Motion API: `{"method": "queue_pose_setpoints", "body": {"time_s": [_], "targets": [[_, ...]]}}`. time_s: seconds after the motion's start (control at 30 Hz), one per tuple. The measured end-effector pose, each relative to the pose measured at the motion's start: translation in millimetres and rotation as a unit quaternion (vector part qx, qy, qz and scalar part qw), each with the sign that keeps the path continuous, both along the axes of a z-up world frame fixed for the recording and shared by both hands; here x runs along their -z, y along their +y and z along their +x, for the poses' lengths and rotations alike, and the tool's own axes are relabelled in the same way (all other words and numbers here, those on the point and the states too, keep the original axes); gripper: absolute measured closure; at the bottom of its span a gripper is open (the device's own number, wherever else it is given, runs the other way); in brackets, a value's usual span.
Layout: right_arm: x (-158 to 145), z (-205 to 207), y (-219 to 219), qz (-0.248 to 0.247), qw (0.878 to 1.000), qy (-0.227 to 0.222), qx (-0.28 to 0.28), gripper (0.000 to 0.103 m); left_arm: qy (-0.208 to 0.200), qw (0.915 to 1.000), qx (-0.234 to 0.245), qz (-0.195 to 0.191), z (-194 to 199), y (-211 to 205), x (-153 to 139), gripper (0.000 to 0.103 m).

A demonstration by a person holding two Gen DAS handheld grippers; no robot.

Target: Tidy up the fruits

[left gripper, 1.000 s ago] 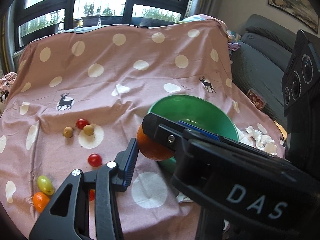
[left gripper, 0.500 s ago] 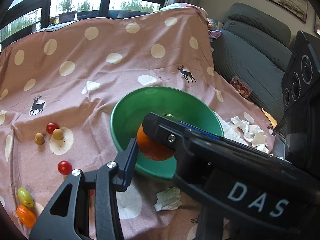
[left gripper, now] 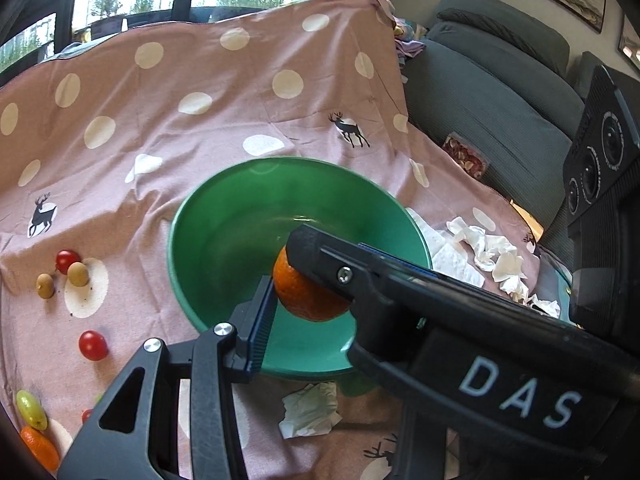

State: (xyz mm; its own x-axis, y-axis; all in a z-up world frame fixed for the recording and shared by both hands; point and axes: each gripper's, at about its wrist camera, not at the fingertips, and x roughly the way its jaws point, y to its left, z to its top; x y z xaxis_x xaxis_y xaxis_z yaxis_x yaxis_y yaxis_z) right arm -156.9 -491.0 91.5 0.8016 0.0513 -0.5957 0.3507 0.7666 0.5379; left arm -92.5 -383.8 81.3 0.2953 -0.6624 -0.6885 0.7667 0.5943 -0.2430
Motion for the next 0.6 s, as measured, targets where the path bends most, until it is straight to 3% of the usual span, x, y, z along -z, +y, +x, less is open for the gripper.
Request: {"method": "queue_pose_setpoints", "body": {"time_s": [0.6], "targets": [[14.3, -1.3, -15.2, 0.009, 0.999, 0.032, 0.029, 0.061, 0.031, 0.9991, 0.027, 0.006, 5.7, -19.1, 16.7, 0.061]]}}
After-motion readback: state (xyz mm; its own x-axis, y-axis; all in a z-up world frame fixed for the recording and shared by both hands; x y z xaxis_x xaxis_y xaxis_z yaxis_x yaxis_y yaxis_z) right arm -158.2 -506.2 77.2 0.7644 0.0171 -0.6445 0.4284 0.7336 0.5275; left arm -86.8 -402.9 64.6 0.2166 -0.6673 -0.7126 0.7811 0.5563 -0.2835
